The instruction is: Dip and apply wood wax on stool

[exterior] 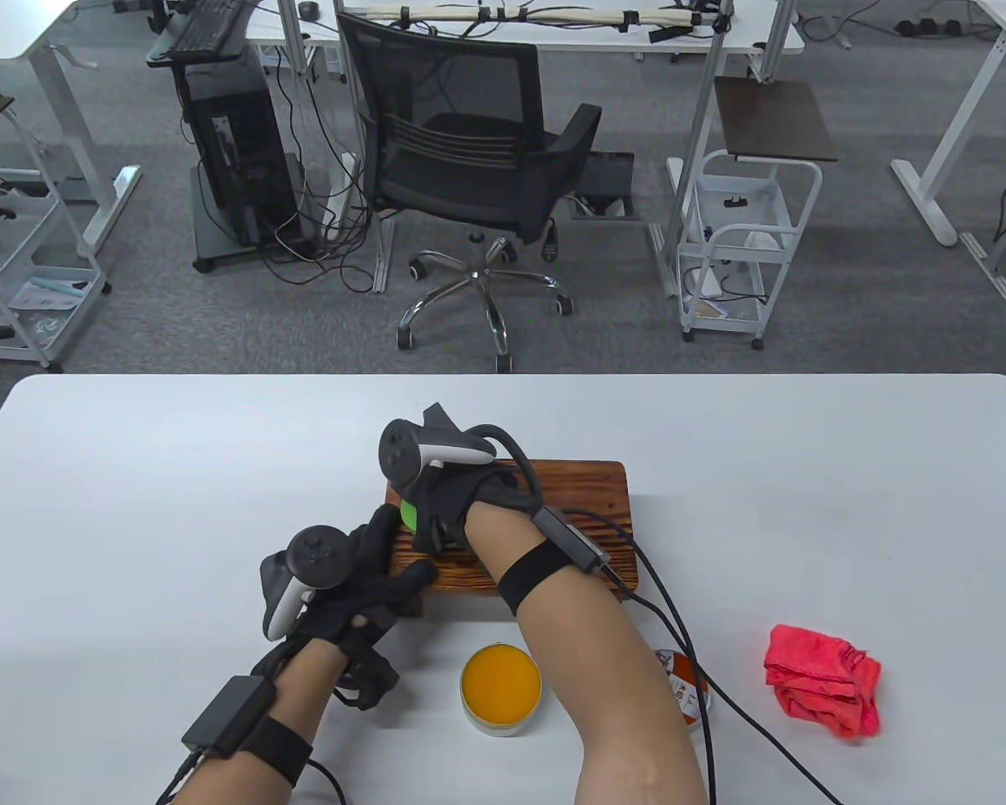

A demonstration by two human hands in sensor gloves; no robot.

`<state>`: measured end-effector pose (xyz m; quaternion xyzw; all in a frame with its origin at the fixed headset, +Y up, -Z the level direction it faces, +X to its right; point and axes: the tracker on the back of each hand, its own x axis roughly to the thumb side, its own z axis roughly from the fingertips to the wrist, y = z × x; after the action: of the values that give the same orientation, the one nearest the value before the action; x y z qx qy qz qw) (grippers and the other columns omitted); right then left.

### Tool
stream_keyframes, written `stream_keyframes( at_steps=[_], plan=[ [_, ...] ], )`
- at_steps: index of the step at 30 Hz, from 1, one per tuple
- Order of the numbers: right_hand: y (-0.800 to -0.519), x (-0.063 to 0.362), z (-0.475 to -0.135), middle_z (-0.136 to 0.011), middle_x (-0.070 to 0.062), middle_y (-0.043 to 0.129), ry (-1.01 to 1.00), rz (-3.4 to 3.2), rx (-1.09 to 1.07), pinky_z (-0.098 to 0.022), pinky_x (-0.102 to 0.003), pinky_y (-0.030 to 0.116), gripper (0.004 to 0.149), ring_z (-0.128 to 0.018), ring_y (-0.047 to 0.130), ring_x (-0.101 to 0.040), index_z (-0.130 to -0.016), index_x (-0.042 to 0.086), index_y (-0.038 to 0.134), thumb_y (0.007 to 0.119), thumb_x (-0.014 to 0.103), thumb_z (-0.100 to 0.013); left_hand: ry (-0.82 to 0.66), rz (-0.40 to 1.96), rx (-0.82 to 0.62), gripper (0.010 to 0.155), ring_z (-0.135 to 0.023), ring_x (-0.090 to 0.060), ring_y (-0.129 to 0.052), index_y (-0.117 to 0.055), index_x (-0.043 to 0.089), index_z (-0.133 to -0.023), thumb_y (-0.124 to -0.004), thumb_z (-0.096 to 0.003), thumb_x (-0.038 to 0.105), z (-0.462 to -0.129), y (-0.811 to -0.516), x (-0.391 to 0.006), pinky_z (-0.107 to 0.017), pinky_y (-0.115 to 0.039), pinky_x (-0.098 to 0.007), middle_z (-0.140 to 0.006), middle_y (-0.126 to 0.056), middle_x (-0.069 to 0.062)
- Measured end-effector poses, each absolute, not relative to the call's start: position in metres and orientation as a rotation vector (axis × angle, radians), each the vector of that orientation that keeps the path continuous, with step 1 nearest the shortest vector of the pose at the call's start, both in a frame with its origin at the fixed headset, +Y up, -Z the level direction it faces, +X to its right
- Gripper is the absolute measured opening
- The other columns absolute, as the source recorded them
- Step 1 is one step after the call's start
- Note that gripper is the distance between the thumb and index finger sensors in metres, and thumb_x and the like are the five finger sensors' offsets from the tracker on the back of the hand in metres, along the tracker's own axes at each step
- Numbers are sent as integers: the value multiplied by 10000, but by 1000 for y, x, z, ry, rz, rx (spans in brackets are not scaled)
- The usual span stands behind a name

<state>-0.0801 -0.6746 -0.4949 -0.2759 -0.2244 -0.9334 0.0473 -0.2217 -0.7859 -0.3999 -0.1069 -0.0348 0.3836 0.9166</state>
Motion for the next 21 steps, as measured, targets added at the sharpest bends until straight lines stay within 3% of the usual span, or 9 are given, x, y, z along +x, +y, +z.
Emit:
stream_keyframes(
  at_steps=[14, 21],
  plan=[
    [-678, -81, -493, -1218, -101, 411, -608, -2909, -849, -715, -642, 570, 969, -1023, 482, -500, -1136, 252, 472, 959, 593, -371, -71, 791, -222, 1043, -1067, -589, -104, -112, 401, -1162, -768, -448, 784, -400, -786, -222, -647, -164, -849, -1258, -223, -229],
    [-655, -40, -476, -1213, -117, 419, -489, -2918, -798, -706, -639, 587, 976, -1014, 498, -506, -1134, 244, 472, 953, 606, -367, -64, 797, -232, 1031, -1056, -595, -91, -115, 404, -1161, -763, -452, 779, -400, -785, -223, -638, -157, -846, -1250, -203, -240]
  ],
)
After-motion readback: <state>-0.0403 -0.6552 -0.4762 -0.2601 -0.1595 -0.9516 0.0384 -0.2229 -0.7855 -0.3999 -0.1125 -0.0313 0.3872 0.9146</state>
